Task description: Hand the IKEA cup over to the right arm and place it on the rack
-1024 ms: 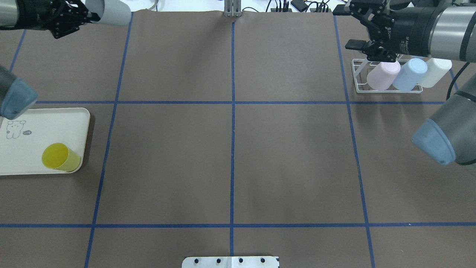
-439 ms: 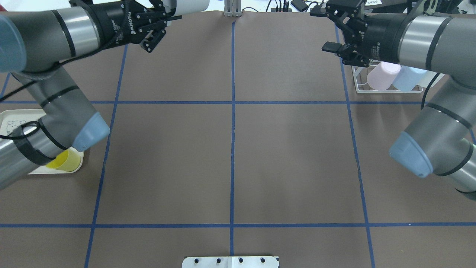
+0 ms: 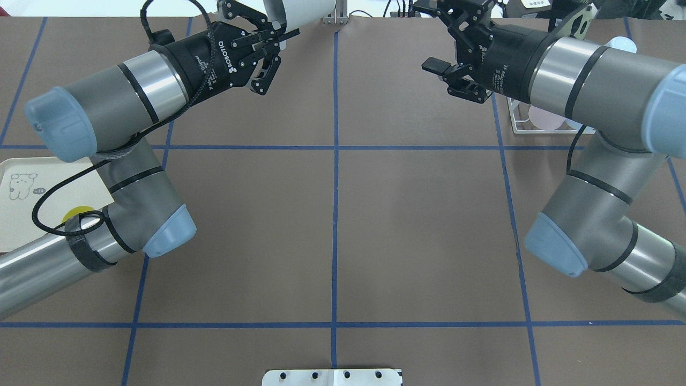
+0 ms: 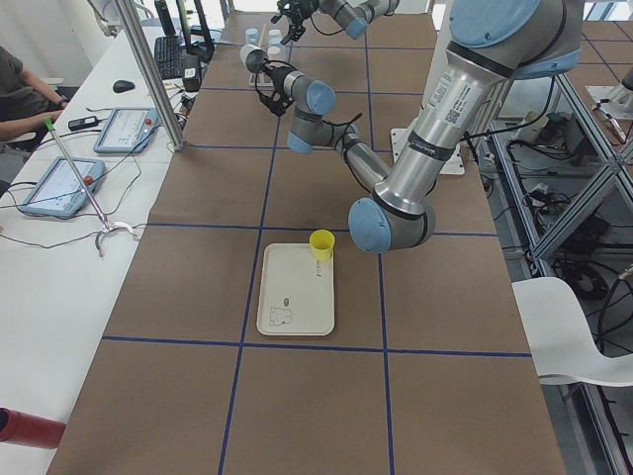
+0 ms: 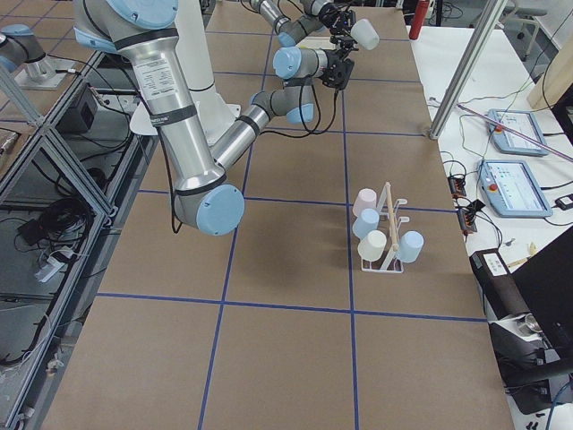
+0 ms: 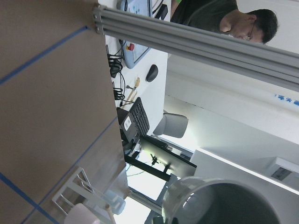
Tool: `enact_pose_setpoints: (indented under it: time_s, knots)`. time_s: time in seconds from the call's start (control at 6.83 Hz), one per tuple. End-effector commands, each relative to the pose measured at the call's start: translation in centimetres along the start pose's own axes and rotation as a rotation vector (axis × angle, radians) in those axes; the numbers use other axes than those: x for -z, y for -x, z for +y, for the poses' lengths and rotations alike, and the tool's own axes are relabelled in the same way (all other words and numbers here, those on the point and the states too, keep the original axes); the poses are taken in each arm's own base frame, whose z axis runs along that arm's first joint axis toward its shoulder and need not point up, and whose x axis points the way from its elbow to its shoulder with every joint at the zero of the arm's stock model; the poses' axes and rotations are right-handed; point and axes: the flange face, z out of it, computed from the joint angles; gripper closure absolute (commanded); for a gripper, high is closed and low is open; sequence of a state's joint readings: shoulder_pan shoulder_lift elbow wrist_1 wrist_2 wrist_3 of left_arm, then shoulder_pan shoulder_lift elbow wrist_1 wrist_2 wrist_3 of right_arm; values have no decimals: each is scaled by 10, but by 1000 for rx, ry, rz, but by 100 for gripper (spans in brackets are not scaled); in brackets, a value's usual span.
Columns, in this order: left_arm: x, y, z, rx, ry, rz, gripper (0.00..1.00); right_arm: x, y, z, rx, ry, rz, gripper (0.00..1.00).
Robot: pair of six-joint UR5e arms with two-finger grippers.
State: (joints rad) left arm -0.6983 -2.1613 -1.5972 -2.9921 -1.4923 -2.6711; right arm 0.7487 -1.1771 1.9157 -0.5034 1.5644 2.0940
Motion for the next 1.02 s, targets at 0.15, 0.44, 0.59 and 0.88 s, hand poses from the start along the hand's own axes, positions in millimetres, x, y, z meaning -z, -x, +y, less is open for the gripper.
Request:
enact_pose_setpoints:
  time_s: [0.15, 0.44, 0.59, 0.88]
  knots:
    - [-23, 16, 30, 97, 55, 19, 100, -11, -25, 10, -61, 27, -86, 0]
    - [-32, 28, 39, 109, 55, 15, 100, -12, -24, 11, -63, 31, -89, 0]
    - [-41, 30, 42, 109, 54, 9, 100, -13, -21, 13, -62, 35, -96, 0]
    - [-45, 37, 50, 119, 62, 0, 100, -14, -16, 17, -64, 39, -106, 0]
